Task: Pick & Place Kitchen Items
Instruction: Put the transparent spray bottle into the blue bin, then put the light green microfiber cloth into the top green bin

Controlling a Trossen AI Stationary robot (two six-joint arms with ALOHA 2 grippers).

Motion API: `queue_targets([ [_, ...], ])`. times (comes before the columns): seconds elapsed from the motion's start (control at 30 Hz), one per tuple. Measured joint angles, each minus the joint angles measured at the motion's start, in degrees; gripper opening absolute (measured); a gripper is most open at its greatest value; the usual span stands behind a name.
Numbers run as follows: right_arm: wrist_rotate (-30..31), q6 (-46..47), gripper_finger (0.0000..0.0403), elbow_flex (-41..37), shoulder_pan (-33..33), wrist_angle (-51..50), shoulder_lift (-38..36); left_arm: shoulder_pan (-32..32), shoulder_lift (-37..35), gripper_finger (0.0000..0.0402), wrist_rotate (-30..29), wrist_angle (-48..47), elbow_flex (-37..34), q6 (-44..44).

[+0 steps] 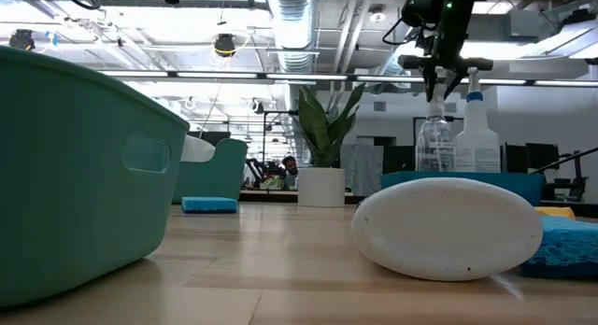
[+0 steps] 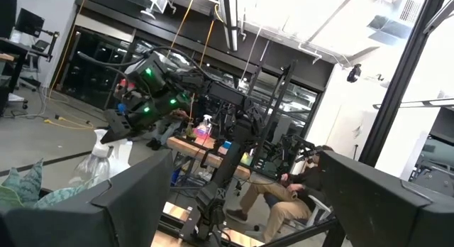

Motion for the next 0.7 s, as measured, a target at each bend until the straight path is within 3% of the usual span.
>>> queue_targets([
  [0.13,1.89,0.7,0.0217,0.09,0.49,0.31,-0.06,0.0,0.01,0.0347,-0.01,0.0,0.0,-0.01],
  [0.27,2.19,0.76,0.0269,0.09,1.08,1.03,-0.5,0.0,0.0,0.0347,-0.01,-0.01,0.0,-0.02],
  [0.47,2.0,-0.27,0.0279,0.1,4.24,5.15,-4.22,0.0,-0.01,0.0347,-0.09,0.0,0.0,-1.42],
  [0.7,-3.02,-11.63,0.028,0.13,10.39,10.69,-10.89,0.0,0.01,0.0347,-5.0,0.21,0.0,-2.99],
])
